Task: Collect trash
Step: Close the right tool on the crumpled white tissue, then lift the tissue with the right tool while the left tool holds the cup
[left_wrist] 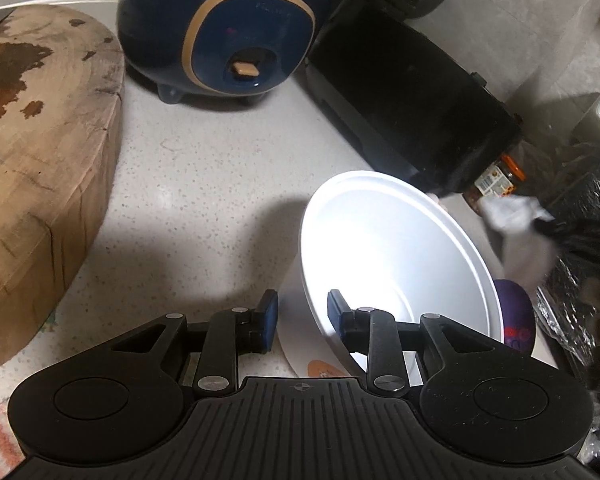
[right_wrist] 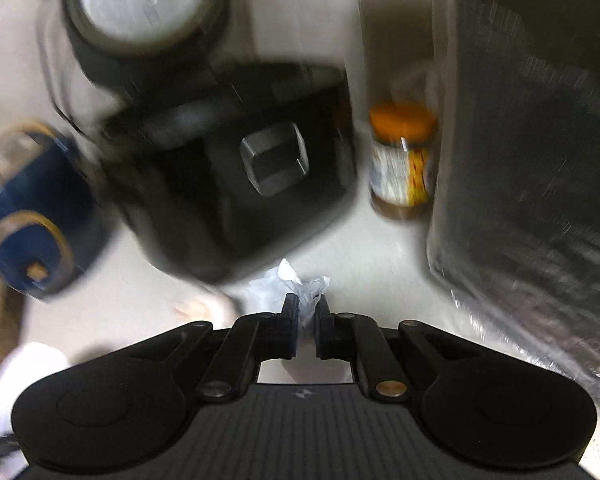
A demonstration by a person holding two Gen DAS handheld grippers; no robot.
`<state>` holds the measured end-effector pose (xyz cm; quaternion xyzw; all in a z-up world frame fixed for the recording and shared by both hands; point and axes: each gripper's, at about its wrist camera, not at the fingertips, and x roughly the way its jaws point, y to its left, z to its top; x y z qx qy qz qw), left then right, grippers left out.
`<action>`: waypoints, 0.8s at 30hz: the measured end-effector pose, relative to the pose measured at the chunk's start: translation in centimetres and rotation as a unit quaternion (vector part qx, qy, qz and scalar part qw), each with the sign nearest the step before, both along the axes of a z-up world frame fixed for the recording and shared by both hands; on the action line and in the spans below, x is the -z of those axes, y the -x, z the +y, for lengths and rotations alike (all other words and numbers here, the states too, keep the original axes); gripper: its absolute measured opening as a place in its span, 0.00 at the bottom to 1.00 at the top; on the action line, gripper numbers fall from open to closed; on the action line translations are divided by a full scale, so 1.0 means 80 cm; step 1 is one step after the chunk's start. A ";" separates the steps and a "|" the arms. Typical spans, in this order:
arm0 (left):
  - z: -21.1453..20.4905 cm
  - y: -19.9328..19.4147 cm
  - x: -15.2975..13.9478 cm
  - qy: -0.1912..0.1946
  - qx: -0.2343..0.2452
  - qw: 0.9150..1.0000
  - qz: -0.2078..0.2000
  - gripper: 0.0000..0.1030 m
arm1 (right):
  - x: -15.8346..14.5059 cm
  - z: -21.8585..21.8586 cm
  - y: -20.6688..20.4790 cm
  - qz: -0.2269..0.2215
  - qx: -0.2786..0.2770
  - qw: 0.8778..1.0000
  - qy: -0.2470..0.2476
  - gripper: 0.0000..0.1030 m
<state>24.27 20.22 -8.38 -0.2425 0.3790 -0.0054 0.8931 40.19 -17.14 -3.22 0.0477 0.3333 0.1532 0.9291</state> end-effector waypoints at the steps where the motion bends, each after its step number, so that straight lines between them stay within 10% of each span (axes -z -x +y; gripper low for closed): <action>1: 0.000 0.000 0.000 0.000 0.001 1.000 -0.001 0.29 | -0.010 -0.004 0.012 -0.011 -0.003 1.000 -0.012 0.07; 12: -0.007 0.011 -0.005 -0.010 0.005 1.000 0.006 0.14 | -0.044 -0.066 0.118 -0.090 0.030 0.994 -0.045 0.07; 24: -0.018 0.027 -0.003 -0.022 0.030 0.999 0.009 0.14 | 0.056 -0.135 0.157 -0.031 0.097 0.995 0.022 0.08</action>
